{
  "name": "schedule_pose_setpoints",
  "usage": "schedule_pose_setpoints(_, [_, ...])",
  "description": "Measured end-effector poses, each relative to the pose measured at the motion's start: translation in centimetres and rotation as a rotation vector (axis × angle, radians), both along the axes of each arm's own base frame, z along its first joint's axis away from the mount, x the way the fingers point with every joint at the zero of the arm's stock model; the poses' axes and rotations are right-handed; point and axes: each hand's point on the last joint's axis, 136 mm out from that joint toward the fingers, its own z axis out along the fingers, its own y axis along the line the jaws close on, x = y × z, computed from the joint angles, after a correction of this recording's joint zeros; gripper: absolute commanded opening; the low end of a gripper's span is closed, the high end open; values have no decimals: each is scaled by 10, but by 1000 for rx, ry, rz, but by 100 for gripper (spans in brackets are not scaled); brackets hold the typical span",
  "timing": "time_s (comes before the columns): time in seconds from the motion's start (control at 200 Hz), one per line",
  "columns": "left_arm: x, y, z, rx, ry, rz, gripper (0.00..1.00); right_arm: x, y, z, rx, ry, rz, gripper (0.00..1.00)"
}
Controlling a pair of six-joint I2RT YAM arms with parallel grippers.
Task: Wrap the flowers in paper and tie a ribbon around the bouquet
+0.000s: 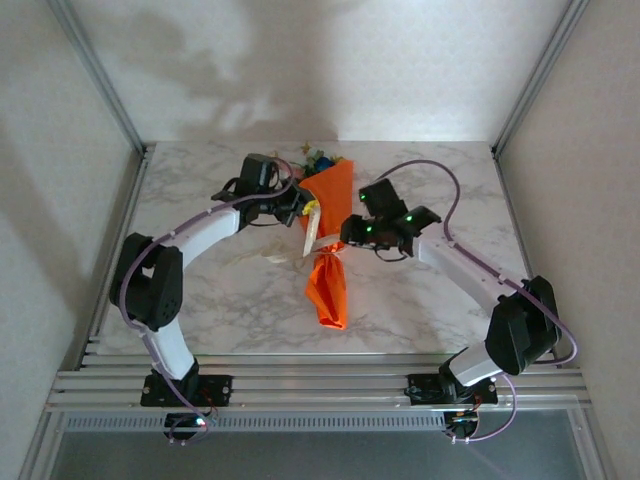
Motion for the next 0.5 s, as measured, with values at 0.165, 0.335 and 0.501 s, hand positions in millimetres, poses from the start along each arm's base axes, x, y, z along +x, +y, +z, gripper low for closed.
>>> schedule_pose_setpoints(0.165, [26,7,-4,-3,-22,-4,0,-45,68,14,-41,-85,164,40])
schedule_pose_setpoints(0.335, [48,8,-25,-10,-9,-38,0,-69,152,19,-50,-196,284,50])
schedule_pose_setpoints(0.501, [62,16,-41,-26,6,-45,0,-43,209,-12,-146,-254,271,50])
